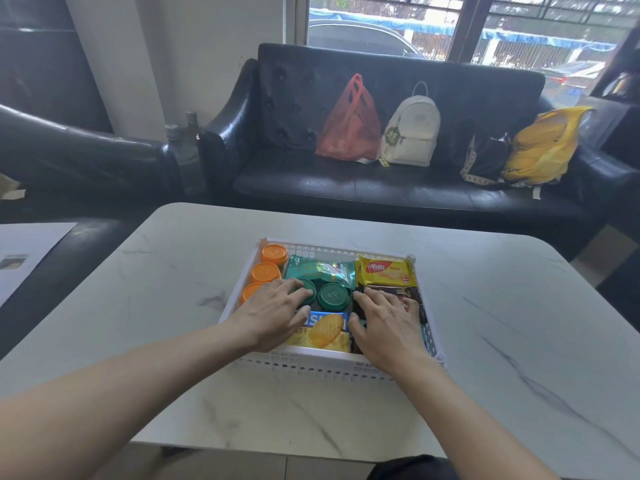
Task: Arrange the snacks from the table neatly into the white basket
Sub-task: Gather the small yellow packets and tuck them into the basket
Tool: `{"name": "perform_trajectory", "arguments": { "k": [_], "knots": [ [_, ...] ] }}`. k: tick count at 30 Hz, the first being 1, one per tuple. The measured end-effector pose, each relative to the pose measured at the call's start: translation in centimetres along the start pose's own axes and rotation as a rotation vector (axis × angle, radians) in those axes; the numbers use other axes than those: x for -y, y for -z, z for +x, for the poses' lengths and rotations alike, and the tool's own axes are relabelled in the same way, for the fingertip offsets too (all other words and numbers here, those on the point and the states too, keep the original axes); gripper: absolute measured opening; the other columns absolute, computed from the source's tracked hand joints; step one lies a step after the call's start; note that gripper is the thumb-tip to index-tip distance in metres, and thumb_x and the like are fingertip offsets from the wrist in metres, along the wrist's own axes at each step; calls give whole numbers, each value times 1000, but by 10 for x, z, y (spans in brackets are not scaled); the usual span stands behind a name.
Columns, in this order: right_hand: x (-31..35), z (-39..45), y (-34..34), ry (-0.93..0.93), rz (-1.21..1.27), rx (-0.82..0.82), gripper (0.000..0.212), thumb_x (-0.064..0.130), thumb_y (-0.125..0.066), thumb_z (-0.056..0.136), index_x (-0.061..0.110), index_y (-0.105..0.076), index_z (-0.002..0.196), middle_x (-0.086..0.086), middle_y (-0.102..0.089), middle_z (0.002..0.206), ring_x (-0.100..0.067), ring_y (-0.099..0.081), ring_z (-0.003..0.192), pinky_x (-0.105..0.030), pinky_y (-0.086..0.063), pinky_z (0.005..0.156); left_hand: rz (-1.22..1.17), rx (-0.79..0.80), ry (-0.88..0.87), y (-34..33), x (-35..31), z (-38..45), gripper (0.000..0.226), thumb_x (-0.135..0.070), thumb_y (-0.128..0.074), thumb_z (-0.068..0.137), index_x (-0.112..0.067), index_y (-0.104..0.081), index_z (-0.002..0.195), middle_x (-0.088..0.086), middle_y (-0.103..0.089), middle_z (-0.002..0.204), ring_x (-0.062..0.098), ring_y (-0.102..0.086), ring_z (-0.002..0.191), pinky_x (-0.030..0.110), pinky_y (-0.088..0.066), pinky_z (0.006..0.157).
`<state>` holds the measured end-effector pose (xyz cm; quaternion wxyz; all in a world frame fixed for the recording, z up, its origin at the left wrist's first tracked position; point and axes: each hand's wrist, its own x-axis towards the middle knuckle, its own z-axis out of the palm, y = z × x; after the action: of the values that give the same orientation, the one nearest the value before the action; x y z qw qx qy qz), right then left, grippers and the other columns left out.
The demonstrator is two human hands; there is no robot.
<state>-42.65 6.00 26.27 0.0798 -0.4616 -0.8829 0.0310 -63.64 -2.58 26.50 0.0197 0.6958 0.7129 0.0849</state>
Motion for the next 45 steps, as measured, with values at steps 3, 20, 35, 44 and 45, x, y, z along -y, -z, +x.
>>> {"name": "perform_trajectory", "arguments": {
  "k": [3,20,35,44,45],
  "knots": [
    [1,-1,1,6,1,-28,53,51,-32,98,37,-37,149,9,-40,155,-17,-33,143,-46,-20,113,-1,-10,8,1,0,-1,50,-43,-29,103,-22,-41,146,2,-47,144,17,-45,128,34,-37,106],
    [-13,1,4,-76,-58,-121,53,45,-30,98,28,-45,146,5,-47,149,-18,-33,141,-41,-12,120,20,-62,8,-3,0,-10,49,-41,-30,103,-23,-44,146,-1,-47,146,15,-42,133,33,-34,109],
    [-24,23,13,-165,-22,52,53,44,-22,101,25,-38,147,-1,-37,156,-22,-25,147,-55,2,122,27,-54,40,-7,-6,-16,53,-42,-29,103,-22,-36,152,0,-37,156,15,-31,143,32,-26,114],
    [-41,-12,3,-199,55,-167,57,41,-28,103,21,-28,156,1,-36,158,-18,-31,144,-41,-16,123,19,-157,168,-6,-5,-40,56,-46,-22,102,-27,-32,154,-3,-33,159,15,-20,149,31,-12,122],
    [-43,-17,1,-223,80,-172,57,40,-28,103,19,-29,156,-1,-38,156,-20,-34,142,-41,-22,121,43,-186,217,-4,-6,-44,62,-48,-15,98,-27,-34,153,-2,-34,159,18,-22,149,34,-14,122]
  ]
}}
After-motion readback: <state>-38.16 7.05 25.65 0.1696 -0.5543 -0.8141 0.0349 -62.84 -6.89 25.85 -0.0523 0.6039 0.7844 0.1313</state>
